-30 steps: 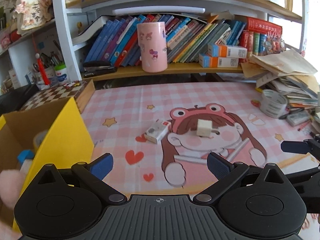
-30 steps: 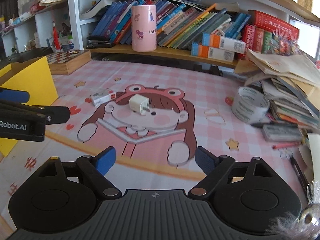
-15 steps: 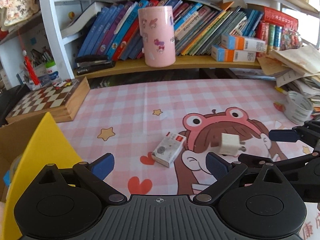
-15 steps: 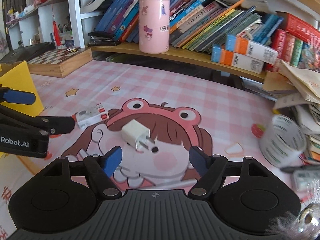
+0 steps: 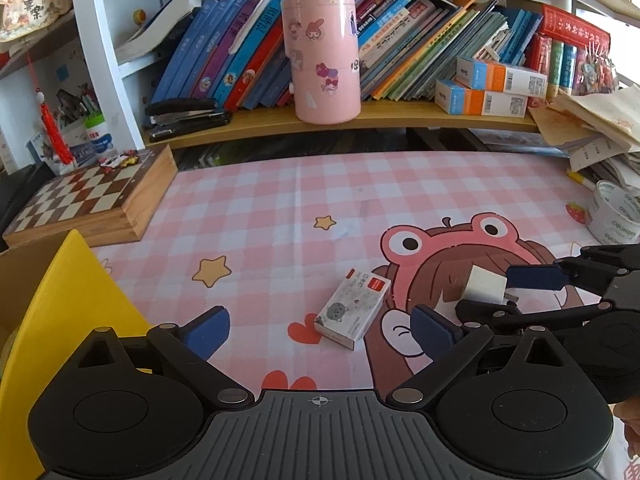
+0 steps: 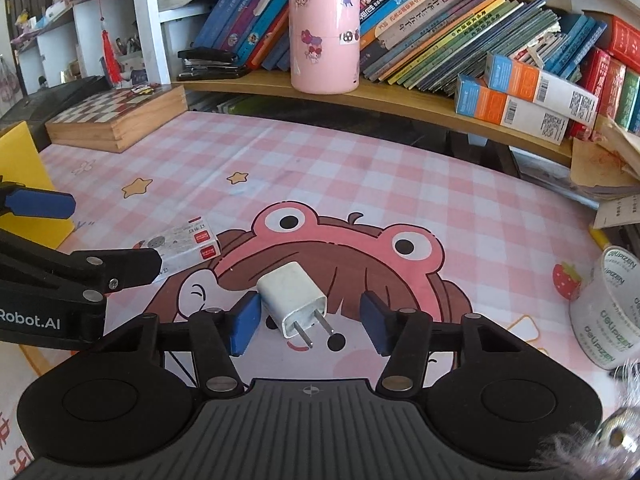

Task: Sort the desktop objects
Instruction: 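Close the right tool on the white charger while the left tool approaches the small white box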

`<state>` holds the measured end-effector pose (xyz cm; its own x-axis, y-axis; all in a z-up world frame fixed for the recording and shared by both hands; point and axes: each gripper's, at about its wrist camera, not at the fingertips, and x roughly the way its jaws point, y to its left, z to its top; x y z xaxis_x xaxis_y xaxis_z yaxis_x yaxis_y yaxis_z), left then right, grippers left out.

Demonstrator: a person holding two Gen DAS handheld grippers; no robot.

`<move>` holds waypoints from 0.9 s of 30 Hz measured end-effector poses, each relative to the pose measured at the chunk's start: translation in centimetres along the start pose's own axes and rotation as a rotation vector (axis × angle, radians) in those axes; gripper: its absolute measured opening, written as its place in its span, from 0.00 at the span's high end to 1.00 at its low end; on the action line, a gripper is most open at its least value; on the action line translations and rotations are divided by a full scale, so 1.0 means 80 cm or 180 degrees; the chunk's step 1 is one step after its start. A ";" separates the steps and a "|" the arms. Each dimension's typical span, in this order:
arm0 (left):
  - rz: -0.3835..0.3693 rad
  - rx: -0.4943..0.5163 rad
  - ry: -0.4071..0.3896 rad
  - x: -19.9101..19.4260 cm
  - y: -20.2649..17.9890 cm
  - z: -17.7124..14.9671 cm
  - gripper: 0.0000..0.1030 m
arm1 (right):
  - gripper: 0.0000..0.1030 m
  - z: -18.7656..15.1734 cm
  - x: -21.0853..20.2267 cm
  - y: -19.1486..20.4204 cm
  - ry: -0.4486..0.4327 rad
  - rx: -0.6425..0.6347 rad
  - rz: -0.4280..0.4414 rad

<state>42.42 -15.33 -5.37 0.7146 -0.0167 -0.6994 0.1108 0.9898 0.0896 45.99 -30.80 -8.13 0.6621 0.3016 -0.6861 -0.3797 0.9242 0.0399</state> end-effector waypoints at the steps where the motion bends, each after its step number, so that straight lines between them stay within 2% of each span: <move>1: 0.0001 0.0006 -0.0005 0.000 0.000 0.000 0.05 | 0.53 0.000 0.001 0.000 0.0004 0.0008 0.0009; 6: -0.0016 -0.0005 0.0012 0.006 -0.001 0.001 0.06 | 0.60 -0.001 0.002 -0.002 -0.0028 0.0025 0.0010; 9: -0.0012 0.0003 0.0043 0.011 -0.003 0.001 0.11 | 0.77 0.000 0.003 -0.003 -0.0061 -0.0008 0.0026; 15: -0.0058 0.0073 0.0116 0.030 -0.011 0.003 0.24 | 0.77 -0.004 -0.014 -0.017 -0.0118 0.0103 -0.0072; 18: -0.0067 0.0105 0.0202 0.045 -0.016 0.003 0.34 | 0.77 -0.011 -0.029 -0.024 -0.0117 0.0176 -0.0069; 21: -0.0140 0.0045 0.0177 0.050 -0.015 0.002 0.46 | 0.77 -0.019 -0.043 -0.031 -0.0112 0.0270 -0.0057; 24: -0.0274 -0.0009 0.0177 0.049 -0.016 0.003 0.66 | 0.77 -0.026 -0.055 -0.035 -0.0101 0.0332 -0.0052; 27: -0.0286 0.0054 0.0169 0.047 -0.023 0.002 0.72 | 0.77 -0.033 -0.064 -0.037 -0.0093 0.0380 -0.0056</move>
<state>45.05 -17.21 -8.07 0.6636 -0.0973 -0.7417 0.1848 0.9821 0.0365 42.01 -35.67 -6.63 0.6871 0.2902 -0.6661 -0.2894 0.9502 0.1154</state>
